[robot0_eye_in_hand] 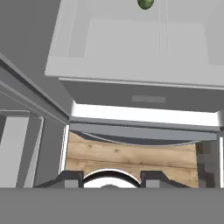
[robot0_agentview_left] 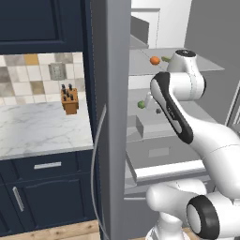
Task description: Pick the egg and butter from the fridge and place them by the bowl for mixing.
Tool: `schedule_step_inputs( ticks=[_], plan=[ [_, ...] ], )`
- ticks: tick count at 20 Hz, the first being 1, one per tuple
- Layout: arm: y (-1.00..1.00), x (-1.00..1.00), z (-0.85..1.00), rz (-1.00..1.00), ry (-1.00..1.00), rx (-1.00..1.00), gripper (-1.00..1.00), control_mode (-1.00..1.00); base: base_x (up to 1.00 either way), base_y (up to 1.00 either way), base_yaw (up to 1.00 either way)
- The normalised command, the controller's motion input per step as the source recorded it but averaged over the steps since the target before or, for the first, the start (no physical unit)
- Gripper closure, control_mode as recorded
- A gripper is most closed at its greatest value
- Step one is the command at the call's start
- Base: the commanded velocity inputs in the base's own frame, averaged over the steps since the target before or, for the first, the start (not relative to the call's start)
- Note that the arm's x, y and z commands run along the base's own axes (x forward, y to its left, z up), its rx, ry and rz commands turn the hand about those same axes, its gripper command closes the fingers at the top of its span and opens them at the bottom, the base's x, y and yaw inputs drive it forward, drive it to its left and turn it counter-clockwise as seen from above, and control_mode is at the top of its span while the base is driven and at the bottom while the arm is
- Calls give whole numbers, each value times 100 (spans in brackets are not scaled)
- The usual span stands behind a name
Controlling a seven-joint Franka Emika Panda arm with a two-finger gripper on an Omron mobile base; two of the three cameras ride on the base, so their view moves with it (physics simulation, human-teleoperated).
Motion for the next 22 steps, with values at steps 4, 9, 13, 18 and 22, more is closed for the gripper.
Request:
schedule_step_inputs(
  ticks=[4,9,13,18,22],
  plan=[
    [-1,-12,8,0,-5,0,-100,-100,0,0,0],
    [-20,-12,28,0,-13,0,-100,-100,0,0,0],
    [-11,0,31,0,-20,0,-100,-100,0,0,0],
    [-19,0,32,0,-17,-1,-100,-100,0,0,0],
    [-23,-7,55,0,-17,0,-100,-100,0,0,0]
  ],
)
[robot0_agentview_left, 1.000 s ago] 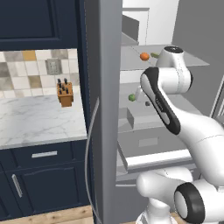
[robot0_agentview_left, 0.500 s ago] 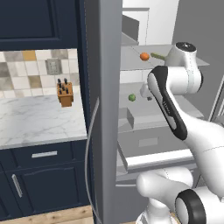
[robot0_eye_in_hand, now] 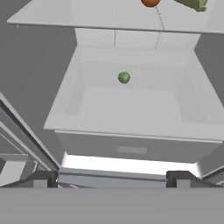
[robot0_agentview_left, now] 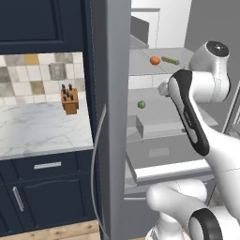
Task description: Pick the egg and butter from the fridge and place them by the bowl for mixing.
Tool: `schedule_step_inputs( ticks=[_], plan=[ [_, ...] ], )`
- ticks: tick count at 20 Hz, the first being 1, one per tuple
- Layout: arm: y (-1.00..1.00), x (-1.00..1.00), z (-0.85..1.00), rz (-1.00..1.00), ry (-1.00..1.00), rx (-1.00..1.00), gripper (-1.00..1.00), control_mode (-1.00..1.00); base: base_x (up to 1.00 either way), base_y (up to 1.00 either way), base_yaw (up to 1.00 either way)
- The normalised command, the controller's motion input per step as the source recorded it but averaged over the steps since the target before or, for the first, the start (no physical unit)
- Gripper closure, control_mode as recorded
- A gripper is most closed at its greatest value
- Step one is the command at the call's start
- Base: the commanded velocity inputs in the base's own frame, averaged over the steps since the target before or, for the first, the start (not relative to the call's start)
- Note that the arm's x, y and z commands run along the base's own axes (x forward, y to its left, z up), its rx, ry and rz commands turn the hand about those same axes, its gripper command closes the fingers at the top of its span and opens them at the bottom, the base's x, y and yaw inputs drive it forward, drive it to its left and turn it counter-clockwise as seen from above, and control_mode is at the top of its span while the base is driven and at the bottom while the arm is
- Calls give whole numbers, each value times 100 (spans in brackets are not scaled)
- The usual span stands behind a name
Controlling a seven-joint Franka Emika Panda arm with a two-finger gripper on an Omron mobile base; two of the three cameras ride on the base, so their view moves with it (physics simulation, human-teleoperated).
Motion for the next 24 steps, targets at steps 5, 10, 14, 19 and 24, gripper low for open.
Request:
schedule_step_inputs(
  ticks=[5,10,14,19,24],
  plan=[
    [-8,0,54,0,-11,0,-100,-100,0,0,0],
    [-8,19,43,0,-1,0,-100,-100,0,0,0],
    [-9,28,21,0,0,0,-100,-100,0,0,0],
    [-13,40,0,0,0,0,-100,-100,0,0,0],
    [-23,49,0,0,0,0,-100,-100,0,0,0]
  ],
)
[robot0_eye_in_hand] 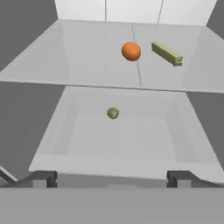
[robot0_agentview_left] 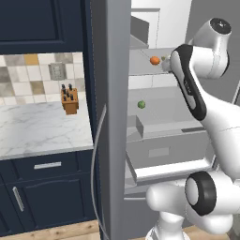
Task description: Pick the egg and butter from the fridge and place them by the bowl for mixing.
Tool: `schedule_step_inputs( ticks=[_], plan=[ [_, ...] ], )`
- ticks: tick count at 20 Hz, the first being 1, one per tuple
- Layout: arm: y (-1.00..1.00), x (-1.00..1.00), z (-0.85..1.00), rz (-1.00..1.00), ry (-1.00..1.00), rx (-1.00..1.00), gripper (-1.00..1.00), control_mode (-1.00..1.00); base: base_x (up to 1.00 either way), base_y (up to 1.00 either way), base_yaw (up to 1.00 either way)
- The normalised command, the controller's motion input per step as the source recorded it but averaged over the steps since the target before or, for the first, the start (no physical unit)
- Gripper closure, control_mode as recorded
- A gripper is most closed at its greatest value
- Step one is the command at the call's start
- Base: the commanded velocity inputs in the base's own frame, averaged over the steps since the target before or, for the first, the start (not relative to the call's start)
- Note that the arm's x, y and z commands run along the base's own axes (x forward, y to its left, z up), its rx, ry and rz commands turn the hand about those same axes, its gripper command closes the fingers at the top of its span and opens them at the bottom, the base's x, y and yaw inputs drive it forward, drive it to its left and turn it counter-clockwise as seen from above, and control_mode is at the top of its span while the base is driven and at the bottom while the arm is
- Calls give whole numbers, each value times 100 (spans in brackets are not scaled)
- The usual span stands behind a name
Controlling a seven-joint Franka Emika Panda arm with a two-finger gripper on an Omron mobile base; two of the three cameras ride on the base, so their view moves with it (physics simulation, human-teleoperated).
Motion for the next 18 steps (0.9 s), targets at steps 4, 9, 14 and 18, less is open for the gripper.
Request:
schedule_step_inputs(
  ticks=[4,9,14,18],
  plan=[
    [-14,52,0,0,0,0,-100,-100,0,0,0],
    [-5,49,0,-1,0,0,-100,-100,0,0,0],
    [0,44,0,-3,0,0,-100,-100,0,0,0],
    [-1,39,-4,-1,0,0,-100,-100,0,0,0]
  ],
)
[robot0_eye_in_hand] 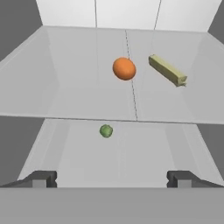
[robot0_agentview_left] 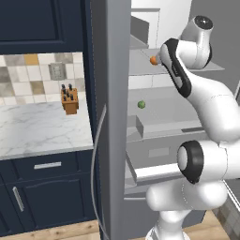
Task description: Pick the egg and butter from the fridge and place them by the bowl for mixing.
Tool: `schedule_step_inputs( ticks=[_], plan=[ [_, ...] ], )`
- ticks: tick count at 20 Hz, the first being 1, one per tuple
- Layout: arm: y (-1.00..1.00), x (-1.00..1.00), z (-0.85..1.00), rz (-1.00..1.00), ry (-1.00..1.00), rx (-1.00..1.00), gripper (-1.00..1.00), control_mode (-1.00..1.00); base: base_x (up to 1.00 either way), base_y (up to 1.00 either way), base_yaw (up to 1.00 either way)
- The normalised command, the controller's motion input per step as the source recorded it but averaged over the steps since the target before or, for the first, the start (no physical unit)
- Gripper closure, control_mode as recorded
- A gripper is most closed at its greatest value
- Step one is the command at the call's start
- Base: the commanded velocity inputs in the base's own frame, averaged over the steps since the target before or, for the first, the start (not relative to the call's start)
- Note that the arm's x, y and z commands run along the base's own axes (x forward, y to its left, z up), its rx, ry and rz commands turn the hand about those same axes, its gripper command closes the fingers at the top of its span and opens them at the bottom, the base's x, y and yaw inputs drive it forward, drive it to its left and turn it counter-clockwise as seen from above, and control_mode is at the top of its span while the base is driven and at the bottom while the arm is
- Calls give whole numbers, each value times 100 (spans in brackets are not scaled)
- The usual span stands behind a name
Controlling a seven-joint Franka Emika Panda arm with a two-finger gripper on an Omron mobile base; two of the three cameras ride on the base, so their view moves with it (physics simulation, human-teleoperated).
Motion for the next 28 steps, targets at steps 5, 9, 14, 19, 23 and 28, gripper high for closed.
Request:
schedule_step_inputs(
  ticks=[5,9,14,19,23,28],
  plan=[
    [-3,38,-8,0,0,0,-100,-100,0,0,0],
    [-8,40,-18,0,0,0,-100,-100,0,0,0],
    [-7,47,-9,0,0,0,-100,-100,0,0,0],
    [-3,49,0,0,0,0,-100,-100,0,0,0],
    [-6,40,0,0,0,0,-100,-100,0,0,0],
    [-1,46,0,0,0,0,-100,-100,0,0,0]
  ],
)
